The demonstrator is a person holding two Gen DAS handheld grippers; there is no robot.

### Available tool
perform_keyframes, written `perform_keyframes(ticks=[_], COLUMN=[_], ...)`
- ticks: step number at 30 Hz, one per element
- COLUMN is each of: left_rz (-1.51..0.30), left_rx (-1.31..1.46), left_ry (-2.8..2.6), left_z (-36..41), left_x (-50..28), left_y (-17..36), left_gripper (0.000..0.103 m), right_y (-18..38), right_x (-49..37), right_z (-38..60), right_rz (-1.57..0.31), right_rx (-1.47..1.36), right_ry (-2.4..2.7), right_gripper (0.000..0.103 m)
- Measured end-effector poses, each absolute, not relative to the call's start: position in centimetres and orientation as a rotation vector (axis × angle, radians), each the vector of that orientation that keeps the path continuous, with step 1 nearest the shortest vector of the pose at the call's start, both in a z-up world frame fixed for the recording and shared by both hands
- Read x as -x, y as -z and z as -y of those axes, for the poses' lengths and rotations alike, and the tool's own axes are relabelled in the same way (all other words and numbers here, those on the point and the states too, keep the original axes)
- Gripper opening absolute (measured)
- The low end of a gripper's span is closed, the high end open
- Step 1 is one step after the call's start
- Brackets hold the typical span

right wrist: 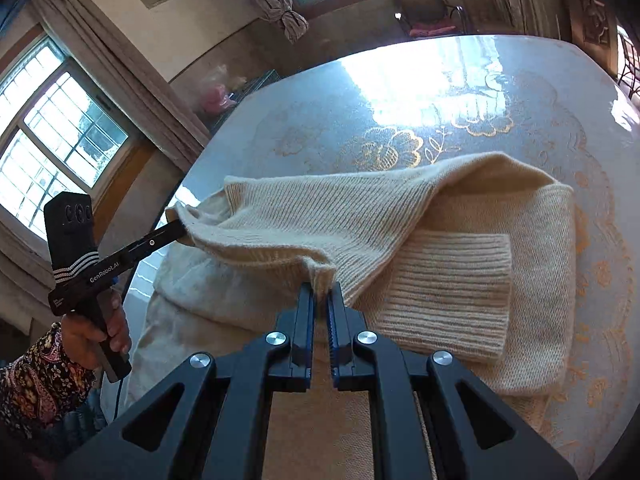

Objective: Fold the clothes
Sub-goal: 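Grasp the collar edge with both tools and lift it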

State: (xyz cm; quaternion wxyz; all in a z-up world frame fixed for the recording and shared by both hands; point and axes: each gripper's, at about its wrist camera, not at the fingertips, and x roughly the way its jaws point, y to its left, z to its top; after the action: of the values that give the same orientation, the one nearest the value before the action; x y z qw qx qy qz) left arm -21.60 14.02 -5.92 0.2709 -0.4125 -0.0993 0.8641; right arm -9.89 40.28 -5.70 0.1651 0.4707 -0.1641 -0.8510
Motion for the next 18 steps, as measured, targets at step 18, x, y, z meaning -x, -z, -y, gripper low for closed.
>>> perform_keyframes(ticks=[18], left_rz=[0.173], left_rx=[1.027], left_ry=[-2.506], left_z=[-13.4], left_x=[16.3], left_y=[4.5], left_gripper=[0.015], right_y=[8.7], right_x=[6.6], right_z=[-44.0], right_rz=[0.947], right_rx=[-1.339], right_ry=[2.304], right_gripper=[0.033])
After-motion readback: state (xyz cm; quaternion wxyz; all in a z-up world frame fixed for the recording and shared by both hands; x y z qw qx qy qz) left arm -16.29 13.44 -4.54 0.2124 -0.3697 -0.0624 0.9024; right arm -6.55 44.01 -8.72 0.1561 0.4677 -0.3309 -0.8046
